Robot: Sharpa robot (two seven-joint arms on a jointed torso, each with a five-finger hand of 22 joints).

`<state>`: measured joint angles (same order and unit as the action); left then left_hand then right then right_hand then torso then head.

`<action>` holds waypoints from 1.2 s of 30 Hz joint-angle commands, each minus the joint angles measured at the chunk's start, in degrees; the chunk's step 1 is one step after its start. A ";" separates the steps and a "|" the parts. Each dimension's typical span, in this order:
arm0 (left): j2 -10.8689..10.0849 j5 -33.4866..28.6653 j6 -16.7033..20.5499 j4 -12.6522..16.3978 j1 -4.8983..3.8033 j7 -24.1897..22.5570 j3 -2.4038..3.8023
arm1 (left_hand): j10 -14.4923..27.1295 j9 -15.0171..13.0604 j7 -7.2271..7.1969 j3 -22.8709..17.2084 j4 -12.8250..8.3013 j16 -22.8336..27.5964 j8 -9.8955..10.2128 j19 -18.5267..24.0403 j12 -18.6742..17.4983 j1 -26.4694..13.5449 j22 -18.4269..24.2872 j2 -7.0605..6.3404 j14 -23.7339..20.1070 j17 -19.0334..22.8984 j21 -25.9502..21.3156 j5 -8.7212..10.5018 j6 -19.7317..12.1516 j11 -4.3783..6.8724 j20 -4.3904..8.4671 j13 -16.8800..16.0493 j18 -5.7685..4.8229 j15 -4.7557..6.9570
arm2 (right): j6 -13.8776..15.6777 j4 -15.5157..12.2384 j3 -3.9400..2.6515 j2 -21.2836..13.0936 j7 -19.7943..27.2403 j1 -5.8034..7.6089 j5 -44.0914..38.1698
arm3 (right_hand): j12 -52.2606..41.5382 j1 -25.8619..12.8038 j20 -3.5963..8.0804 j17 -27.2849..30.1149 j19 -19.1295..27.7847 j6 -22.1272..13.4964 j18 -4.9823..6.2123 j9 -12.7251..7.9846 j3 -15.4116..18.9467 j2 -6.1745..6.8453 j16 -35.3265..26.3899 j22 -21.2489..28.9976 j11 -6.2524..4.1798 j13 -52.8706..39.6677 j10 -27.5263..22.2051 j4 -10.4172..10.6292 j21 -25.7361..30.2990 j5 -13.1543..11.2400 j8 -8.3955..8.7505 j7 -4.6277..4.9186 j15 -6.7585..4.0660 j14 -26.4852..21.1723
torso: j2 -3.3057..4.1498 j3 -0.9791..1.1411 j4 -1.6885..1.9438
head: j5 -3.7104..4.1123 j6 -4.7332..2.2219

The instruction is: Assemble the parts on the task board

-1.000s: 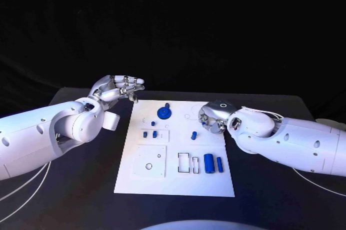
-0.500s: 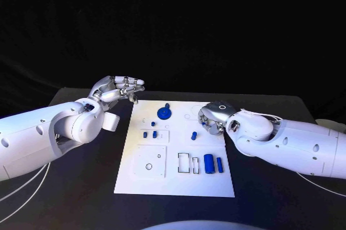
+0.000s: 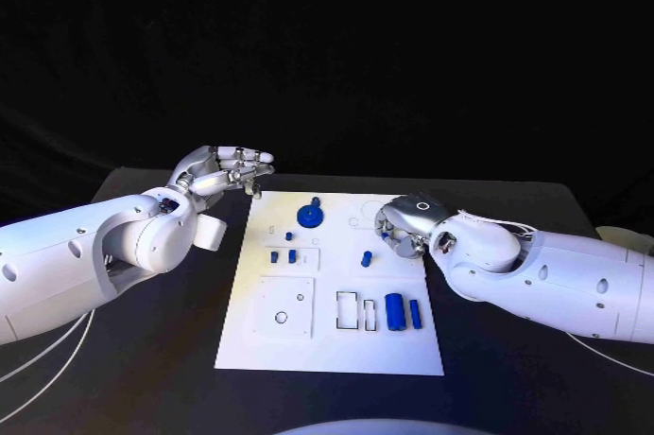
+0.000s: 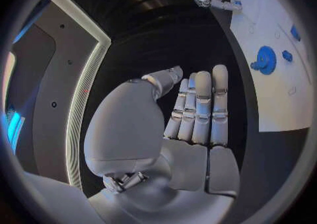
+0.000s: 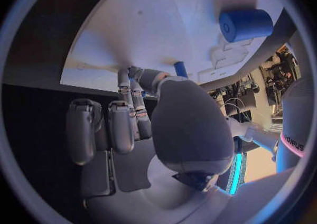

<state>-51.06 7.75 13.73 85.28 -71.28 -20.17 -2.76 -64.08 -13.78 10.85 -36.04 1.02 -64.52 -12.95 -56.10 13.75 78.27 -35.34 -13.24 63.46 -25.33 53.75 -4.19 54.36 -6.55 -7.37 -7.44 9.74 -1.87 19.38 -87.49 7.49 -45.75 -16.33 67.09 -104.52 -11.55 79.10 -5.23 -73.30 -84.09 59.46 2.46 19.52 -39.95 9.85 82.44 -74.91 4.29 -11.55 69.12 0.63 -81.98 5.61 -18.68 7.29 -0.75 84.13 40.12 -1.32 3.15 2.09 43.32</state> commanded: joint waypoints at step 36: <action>1.11 0.28 -0.83 -0.66 0.00 -0.03 0.04 | 1.26 0.20 0.31 0.36 -0.28 -0.32 0.55 0.30 0.61 0.18 0.10 0.03 -0.87 0.14 -0.39 -0.26 -1.03 -0.35 -0.27 -0.20 0.78 -0.52 | 7.84 -14.33 -0.67 0.33 3.39 0.14 2.36 | -0.19 -0.47 0.35 0.25 -2.50 0.33 -0.72 0.17 -0.22 -0.19 -0.03 -11.47 -0.98 -0.21 1.28 -0.53 -0.74 -0.02 -0.17 0.27 -0.31 2.67 | 0.07 -0.15 0.02 | -4.66 -0.07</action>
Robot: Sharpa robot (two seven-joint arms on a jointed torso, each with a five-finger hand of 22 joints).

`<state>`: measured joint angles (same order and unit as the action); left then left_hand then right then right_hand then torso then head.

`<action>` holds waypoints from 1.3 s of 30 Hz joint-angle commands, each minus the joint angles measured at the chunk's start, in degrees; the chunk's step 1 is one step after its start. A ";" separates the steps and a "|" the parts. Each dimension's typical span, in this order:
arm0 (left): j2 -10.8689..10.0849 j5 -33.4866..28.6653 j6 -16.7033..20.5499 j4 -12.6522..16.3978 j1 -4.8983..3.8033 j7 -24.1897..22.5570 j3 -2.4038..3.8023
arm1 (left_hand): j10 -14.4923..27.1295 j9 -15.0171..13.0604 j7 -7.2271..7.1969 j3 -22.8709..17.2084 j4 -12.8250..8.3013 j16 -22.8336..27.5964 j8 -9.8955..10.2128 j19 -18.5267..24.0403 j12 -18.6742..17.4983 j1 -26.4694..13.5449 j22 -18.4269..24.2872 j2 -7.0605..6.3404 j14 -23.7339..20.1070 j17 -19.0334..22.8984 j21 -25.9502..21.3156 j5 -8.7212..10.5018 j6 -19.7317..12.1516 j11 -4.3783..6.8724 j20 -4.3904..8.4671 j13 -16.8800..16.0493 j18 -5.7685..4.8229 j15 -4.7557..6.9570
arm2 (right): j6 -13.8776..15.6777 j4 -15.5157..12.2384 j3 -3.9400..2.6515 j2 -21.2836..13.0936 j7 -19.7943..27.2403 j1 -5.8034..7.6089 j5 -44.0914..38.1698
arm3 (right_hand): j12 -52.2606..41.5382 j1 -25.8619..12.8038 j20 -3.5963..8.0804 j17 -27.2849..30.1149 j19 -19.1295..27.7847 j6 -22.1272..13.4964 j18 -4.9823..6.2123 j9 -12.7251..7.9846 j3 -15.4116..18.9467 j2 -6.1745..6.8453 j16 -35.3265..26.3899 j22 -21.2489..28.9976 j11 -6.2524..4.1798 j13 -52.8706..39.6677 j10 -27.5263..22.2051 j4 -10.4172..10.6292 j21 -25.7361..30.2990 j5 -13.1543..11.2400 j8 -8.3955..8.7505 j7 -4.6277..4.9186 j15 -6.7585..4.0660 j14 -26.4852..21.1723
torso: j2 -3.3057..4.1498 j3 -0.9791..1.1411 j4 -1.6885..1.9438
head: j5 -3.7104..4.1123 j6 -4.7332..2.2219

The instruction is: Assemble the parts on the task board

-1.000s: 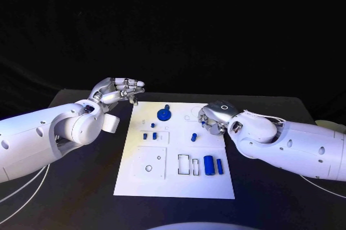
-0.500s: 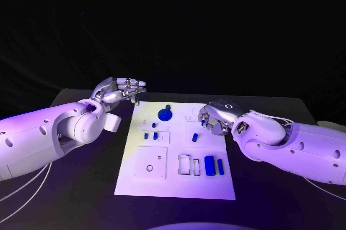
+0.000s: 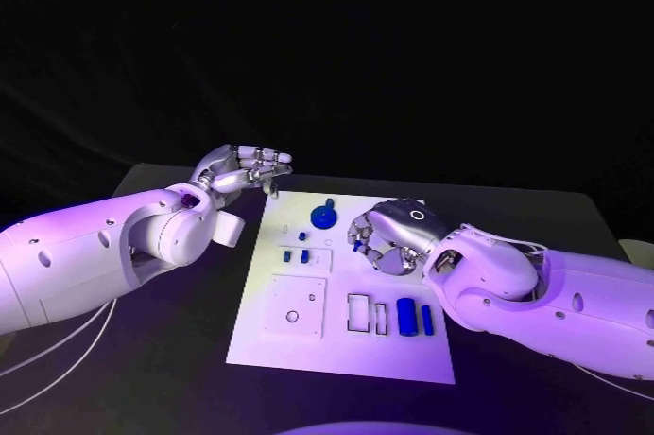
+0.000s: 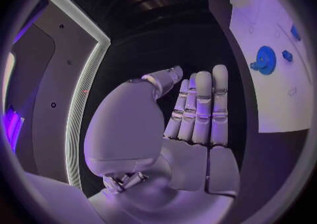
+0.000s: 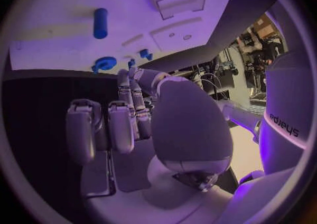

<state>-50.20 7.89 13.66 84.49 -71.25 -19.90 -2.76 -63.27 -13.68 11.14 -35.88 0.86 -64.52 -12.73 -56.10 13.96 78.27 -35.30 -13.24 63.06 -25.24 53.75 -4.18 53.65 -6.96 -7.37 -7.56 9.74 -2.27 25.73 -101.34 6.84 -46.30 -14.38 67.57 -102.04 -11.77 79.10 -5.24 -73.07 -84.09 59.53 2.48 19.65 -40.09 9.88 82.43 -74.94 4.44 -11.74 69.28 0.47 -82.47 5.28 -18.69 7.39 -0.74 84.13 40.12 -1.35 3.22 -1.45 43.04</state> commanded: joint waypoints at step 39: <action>2.19 0.12 -0.90 0.02 -0.06 -0.21 0.03 | 0.65 0.12 0.07 0.31 -0.13 -0.35 0.38 0.38 0.51 0.12 0.08 -0.01 -0.62 0.08 -0.44 -0.25 -0.46 -0.01 -0.33 -0.14 0.77 -0.18 | 2.30 7.51 0.40 11.15 3.82 -8.45 0.78 | 0.60 -1.94 0.30 0.35 -2.43 0.22 -0.70 0.33 0.57 -0.27 -0.15 -11.43 -1.15 0.06 1.24 -0.84 -0.10 -1.81 -0.15 0.12 -0.30 2.60 | 0.10 -0.02 -0.06 | -6.25 2.96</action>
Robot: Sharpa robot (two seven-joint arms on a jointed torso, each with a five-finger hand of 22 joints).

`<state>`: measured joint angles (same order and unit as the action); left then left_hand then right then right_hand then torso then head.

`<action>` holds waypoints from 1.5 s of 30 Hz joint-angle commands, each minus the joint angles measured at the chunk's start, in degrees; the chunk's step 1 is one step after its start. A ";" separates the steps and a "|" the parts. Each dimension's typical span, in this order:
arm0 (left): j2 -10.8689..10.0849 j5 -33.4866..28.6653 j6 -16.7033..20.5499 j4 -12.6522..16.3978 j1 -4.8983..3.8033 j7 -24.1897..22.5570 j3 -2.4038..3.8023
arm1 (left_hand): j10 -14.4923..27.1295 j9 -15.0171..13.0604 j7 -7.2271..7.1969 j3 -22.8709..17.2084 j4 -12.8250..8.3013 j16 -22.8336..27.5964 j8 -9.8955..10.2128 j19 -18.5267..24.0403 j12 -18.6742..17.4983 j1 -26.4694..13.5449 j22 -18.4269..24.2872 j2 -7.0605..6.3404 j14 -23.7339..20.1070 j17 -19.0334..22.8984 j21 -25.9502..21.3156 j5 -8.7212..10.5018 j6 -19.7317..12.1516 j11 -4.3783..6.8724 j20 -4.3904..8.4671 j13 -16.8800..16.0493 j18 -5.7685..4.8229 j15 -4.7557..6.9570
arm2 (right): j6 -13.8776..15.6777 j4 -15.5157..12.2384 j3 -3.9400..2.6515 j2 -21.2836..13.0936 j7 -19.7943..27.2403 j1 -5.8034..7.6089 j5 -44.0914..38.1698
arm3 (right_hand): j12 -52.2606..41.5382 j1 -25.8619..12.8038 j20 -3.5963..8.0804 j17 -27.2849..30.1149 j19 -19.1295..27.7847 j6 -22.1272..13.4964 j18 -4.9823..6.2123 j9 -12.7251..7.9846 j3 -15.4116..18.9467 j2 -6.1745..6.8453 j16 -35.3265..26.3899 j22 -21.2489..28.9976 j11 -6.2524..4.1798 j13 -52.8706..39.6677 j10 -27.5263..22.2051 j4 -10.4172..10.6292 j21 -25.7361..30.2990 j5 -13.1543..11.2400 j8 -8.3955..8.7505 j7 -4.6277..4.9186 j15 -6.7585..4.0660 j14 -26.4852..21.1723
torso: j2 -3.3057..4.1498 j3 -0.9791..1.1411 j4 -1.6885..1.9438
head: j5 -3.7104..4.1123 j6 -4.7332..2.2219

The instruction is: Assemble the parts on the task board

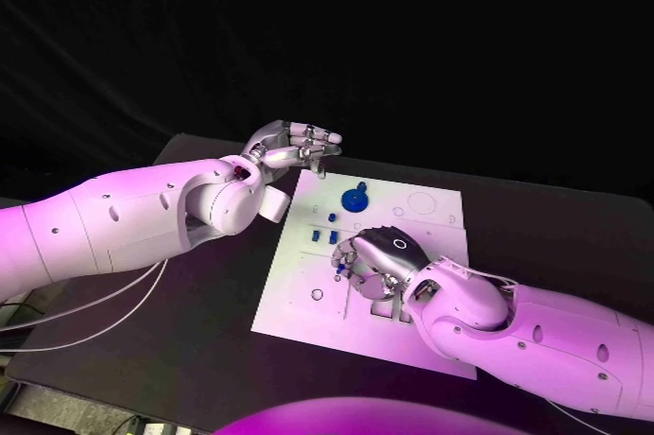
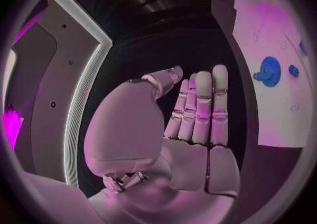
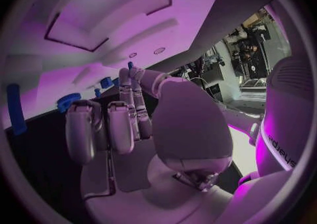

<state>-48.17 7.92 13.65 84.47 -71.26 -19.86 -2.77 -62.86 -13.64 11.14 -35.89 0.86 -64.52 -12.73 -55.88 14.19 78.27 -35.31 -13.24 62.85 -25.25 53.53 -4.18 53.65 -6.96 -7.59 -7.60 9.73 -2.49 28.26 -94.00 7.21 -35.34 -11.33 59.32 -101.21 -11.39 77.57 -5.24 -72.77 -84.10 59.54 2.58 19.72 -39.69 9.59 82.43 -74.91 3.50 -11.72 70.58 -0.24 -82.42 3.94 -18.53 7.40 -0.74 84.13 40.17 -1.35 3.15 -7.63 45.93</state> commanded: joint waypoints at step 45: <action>0.23 0.19 -1.19 -0.40 -0.06 0.02 0.05 | 0.51 0.09 0.13 0.48 -0.01 -0.44 0.42 0.27 0.45 -0.07 0.13 0.04 -0.55 0.12 -0.32 -0.24 -0.59 -0.07 -0.22 -0.18 0.78 -0.06 | -1.21 0.03 0.10 -0.02 1.28 -0.64 0.24 | 0.40 -0.89 0.30 0.17 -2.38 0.19 -0.77 0.35 0.57 0.02 -0.19 -11.43 -0.23 0.06 0.01 -0.24 -0.04 -0.82 -0.31 0.05 -0.32 2.58 | 0.00 -0.04 0.01 | -0.46 0.80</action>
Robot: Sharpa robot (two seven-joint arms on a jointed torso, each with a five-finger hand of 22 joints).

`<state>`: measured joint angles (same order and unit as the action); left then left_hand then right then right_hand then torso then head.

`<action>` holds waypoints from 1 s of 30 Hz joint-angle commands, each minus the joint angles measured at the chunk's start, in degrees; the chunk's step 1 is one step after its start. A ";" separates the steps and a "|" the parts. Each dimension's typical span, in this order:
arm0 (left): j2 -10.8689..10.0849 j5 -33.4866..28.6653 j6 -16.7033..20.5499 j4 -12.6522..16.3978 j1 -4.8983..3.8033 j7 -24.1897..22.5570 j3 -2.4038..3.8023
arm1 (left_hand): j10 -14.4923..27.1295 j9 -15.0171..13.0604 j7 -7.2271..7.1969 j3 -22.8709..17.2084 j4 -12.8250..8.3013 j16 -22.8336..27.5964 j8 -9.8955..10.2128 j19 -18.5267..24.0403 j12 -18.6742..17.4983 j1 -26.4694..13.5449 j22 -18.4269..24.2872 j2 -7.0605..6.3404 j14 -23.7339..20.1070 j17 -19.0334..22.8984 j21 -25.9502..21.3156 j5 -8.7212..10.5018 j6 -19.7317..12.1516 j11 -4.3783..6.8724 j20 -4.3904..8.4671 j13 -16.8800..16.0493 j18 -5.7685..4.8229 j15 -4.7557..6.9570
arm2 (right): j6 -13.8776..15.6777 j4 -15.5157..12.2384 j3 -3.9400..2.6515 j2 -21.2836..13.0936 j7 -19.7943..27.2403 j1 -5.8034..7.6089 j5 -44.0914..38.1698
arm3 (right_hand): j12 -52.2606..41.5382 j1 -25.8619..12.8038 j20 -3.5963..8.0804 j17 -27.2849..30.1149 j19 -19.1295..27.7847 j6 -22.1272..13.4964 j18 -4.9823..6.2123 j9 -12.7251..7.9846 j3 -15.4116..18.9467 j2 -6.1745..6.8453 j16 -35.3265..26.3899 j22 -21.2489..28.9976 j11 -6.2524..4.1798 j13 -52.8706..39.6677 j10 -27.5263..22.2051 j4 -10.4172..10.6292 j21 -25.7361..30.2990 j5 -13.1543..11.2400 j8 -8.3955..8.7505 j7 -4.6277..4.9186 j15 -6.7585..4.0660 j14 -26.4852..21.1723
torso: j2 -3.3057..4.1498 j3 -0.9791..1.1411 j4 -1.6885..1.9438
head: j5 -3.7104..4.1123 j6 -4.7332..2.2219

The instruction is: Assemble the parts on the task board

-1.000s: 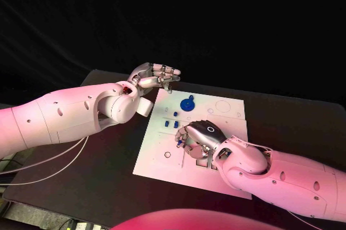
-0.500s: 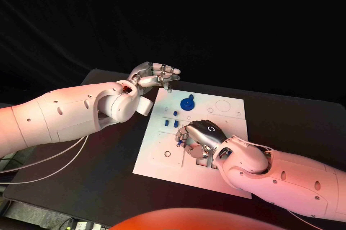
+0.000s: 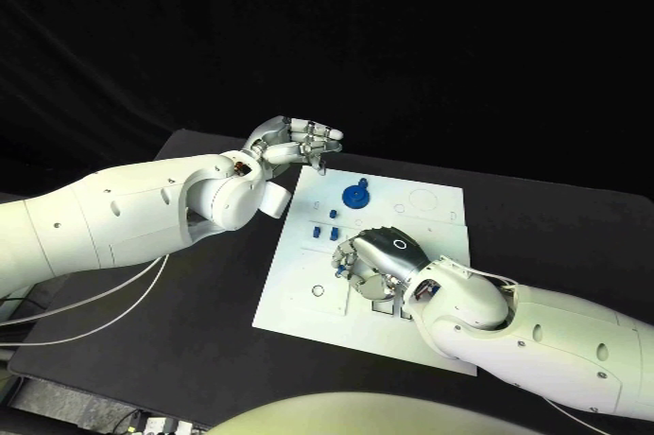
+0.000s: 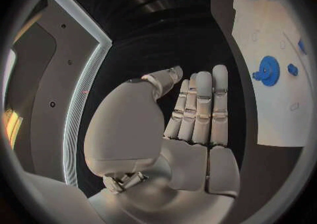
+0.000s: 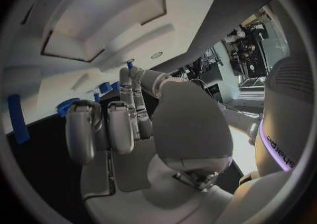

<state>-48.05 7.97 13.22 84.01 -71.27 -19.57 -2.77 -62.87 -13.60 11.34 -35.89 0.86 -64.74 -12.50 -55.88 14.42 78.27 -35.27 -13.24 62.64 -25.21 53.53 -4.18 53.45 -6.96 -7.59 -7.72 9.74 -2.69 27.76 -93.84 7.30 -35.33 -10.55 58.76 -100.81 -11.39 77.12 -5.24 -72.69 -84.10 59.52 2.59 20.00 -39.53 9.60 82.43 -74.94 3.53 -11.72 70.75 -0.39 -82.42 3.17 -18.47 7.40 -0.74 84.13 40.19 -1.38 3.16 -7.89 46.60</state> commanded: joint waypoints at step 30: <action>0.10 0.18 -0.95 -0.01 -0.06 -0.05 0.05 | 0.52 0.06 -0.07 0.48 -0.01 -0.22 0.18 0.28 0.22 -0.07 0.09 0.04 -0.35 0.08 -0.32 -0.24 -0.38 -0.08 -0.22 -0.06 0.78 0.14 | -1.81 0.16 0.15 0.21 0.84 -0.08 0.35 | 0.45 -0.46 0.31 0.13 -2.39 0.19 -0.78 0.10 0.43 -0.09 -0.20 -11.41 -0.28 0.07 -0.14 -0.17 -0.05 0.04 -0.36 0.03 -0.34 2.58 | 0.00 -0.01 -0.01 | -0.49 0.41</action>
<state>-48.06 7.99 13.17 83.92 -71.27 -19.46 -2.77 -62.87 -13.61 11.34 -35.89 0.86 -64.74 -12.50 -55.89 14.42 78.27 -35.28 -13.24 62.64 -25.22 53.53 -4.18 53.45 -6.96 -7.59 -7.70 9.73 -2.69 26.99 -93.66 7.43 -35.19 -10.22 58.75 -100.36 -11.18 77.12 -5.24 -72.63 -84.10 59.32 2.59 20.01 -39.37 9.60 82.43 -74.92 3.42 -11.74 70.63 -0.55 -82.42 3.05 -18.60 7.33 -0.74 84.13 40.18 -1.39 3.15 -8.34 46.99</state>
